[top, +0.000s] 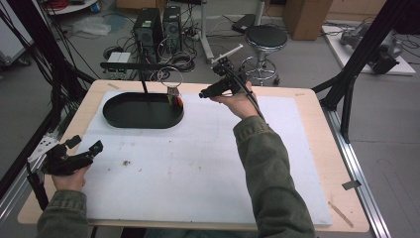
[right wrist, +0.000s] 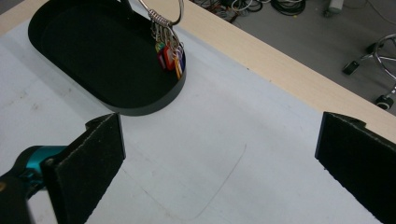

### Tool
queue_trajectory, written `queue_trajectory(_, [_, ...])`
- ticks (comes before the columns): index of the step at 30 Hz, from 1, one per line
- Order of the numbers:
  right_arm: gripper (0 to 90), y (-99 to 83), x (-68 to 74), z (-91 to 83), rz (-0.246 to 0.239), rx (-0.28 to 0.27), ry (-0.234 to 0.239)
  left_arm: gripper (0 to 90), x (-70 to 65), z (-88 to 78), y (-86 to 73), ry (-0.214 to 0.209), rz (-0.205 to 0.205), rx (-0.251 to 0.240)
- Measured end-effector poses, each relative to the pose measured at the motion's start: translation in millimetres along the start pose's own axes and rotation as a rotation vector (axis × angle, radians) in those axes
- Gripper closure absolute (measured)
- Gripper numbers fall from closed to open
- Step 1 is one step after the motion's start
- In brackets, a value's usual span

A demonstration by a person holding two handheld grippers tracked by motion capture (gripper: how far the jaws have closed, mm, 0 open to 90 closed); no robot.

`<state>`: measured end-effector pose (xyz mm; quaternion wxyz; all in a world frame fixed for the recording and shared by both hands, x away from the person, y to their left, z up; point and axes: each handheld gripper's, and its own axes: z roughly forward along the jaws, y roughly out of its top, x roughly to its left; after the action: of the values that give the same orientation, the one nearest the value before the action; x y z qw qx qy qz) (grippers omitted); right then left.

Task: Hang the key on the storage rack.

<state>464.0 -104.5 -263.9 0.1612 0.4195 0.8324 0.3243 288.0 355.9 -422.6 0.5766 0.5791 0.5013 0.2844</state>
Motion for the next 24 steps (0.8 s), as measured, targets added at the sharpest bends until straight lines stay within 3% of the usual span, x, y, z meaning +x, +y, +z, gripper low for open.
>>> queue_trajectory(9, [0.6, -26.4, -0.9, -16.4, -0.017, -0.041, -0.009, 2.2, 0.8, -0.4, 0.1, 0.005, 0.000, -0.001])
queue_trajectory(12, [0.5, -34.4, -0.4, -20.8, -0.022, -0.030, -0.006, 2.2, 1.1, -0.7, 0.2, 0.007, -0.002, -0.005])
queue_trajectory(13, [0.5, -39.3, -0.9, -23.3, -0.035, -0.026, -0.028, 2.2, 1.3, -0.7, 0.3, 0.008, -0.002, -0.005])
queue_trajectory(17, [0.6, -48.5, -3.2, -26.4, -0.010, -0.044, -0.022, 2.2, 1.5, -0.6, 0.3, 0.009, -0.003, -0.007])
queue_trajectory(21, [0.6, -58.2, -5.5, -28.7, -0.014, -0.018, -0.032, 2.2, 1.4, -0.8, 0.4, 0.009, -0.002, -0.008])
queue_trajectory(24, [0.5, -63.3, -7.2, -33.0, 0.000, -0.044, -0.024, 2.2, 1.5, -0.4, 0.3, 0.009, -0.003, -0.008])
